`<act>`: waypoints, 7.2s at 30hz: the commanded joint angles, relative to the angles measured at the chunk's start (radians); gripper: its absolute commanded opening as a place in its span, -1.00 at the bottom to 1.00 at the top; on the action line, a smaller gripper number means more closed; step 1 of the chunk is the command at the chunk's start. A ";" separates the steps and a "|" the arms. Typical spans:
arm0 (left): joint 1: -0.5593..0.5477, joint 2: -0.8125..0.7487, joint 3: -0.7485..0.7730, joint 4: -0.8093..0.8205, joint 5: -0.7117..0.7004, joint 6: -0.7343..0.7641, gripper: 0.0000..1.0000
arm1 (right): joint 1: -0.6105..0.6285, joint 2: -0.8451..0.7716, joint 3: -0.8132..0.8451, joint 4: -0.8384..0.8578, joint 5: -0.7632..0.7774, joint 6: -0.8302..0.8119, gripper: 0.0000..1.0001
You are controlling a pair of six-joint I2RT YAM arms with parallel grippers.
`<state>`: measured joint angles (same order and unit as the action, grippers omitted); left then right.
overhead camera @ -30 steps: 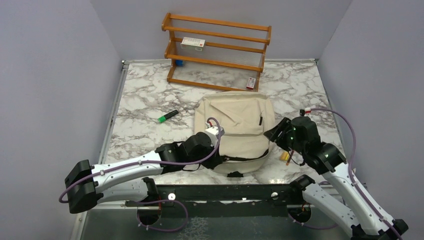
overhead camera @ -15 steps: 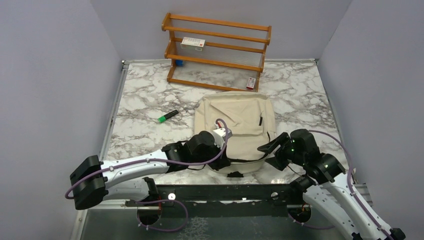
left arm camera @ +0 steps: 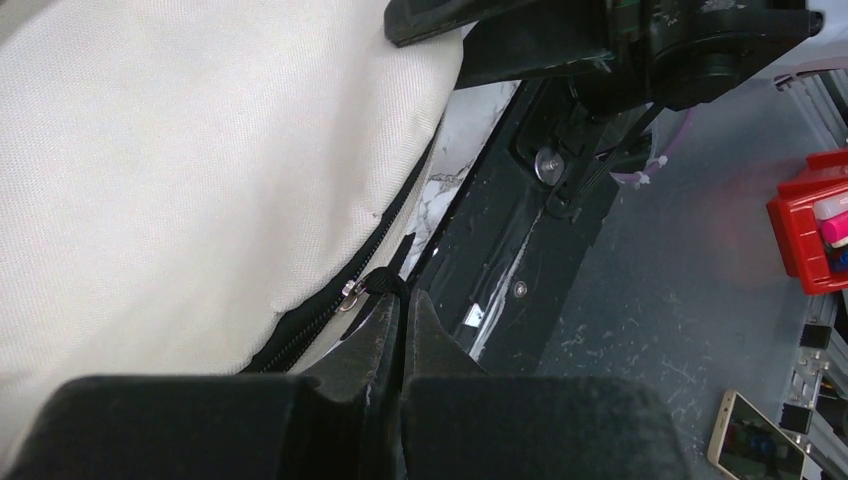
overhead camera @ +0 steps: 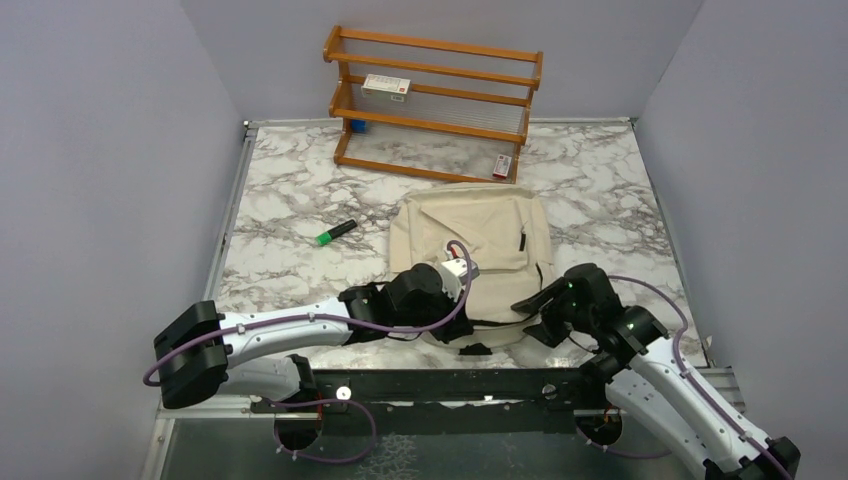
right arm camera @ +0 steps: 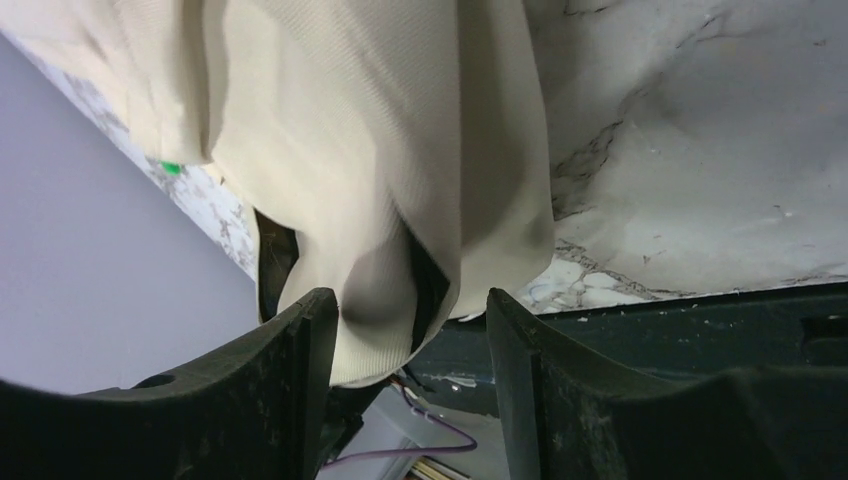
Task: Pack the student bag
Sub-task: Zip the student bag at the center of the board.
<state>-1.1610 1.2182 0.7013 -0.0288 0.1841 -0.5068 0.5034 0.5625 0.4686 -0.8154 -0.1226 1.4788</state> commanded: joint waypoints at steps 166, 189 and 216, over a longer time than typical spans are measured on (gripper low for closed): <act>0.702 0.103 0.024 -0.167 -0.249 -0.058 -1.00 | 0.397 0.383 0.375 0.258 -0.385 -1.581 -0.99; 0.703 0.217 0.378 -0.075 0.117 0.379 0.62 | 0.397 0.405 0.528 -0.026 0.658 -0.455 0.24; 0.597 0.990 1.126 -0.529 0.341 0.922 0.36 | 0.396 0.315 0.429 -0.505 0.460 0.152 0.61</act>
<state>-0.5453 2.1754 1.7855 -0.4633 0.4896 0.3626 0.8959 0.8921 0.9470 -1.2926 0.3717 1.5730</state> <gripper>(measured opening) 0.812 0.803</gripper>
